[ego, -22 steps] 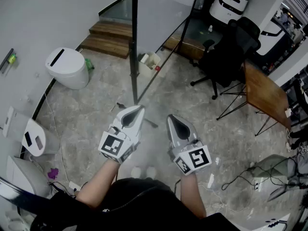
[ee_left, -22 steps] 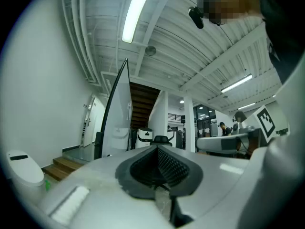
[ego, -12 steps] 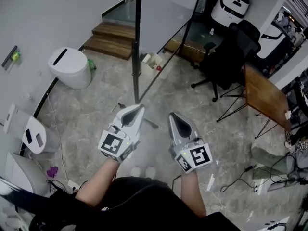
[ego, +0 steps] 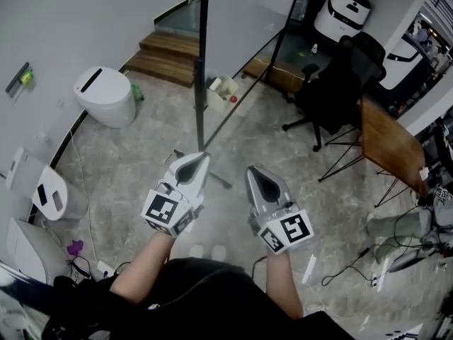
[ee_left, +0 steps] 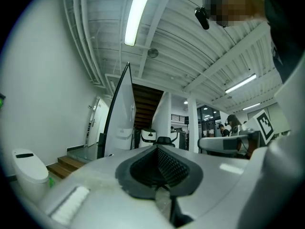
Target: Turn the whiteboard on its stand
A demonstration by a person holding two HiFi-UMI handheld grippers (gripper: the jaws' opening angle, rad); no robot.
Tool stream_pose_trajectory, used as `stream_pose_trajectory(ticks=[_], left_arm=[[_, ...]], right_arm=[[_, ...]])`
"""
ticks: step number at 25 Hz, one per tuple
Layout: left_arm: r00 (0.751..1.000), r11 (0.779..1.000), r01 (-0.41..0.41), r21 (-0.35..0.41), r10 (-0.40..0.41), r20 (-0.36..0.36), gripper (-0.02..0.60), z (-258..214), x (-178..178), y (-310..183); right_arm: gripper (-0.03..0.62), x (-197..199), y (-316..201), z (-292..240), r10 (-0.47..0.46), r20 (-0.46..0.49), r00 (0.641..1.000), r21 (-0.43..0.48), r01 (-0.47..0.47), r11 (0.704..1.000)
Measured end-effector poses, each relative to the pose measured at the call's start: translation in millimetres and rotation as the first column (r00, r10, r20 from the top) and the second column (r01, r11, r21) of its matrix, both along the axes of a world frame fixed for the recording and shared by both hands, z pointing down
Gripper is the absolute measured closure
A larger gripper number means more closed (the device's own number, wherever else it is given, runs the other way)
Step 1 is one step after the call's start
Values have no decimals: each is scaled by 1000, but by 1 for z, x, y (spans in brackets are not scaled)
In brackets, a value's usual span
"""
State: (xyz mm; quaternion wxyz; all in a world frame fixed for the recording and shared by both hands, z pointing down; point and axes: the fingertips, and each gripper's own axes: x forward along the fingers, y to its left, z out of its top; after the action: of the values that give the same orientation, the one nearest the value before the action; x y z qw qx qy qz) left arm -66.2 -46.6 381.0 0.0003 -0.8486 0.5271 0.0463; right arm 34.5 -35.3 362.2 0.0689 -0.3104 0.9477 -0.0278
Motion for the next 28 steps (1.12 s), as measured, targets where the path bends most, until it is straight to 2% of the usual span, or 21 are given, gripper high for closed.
stream_pose_trajectory(ticks=[4, 10, 15, 20, 28], left_arm=[[1000, 1000, 14, -27, -14, -15, 580, 3, 3, -3], [1000, 999, 5, -34, -4, 9, 578, 5, 12, -1], [999, 998, 32, -49, -32, 6, 578, 5, 17, 0], [998, 998, 27, -52, -24, 61, 578, 25, 26, 4], [997, 996, 76, -49, -75, 29, 580, 24, 24, 7]], right_arm=[[585, 2, -2, 4, -14, -6, 1000, -4, 14, 1000], [585, 8, -4, 3, -27, -2, 1000, -7, 27, 1000], [585, 16, -1, 9, -43, -4, 999, -9, 43, 999], [585, 24, -1, 17, -62, 4, 998, -20, 62, 998], [585, 33, -1, 21, -99, -9, 995, -22, 99, 995]])
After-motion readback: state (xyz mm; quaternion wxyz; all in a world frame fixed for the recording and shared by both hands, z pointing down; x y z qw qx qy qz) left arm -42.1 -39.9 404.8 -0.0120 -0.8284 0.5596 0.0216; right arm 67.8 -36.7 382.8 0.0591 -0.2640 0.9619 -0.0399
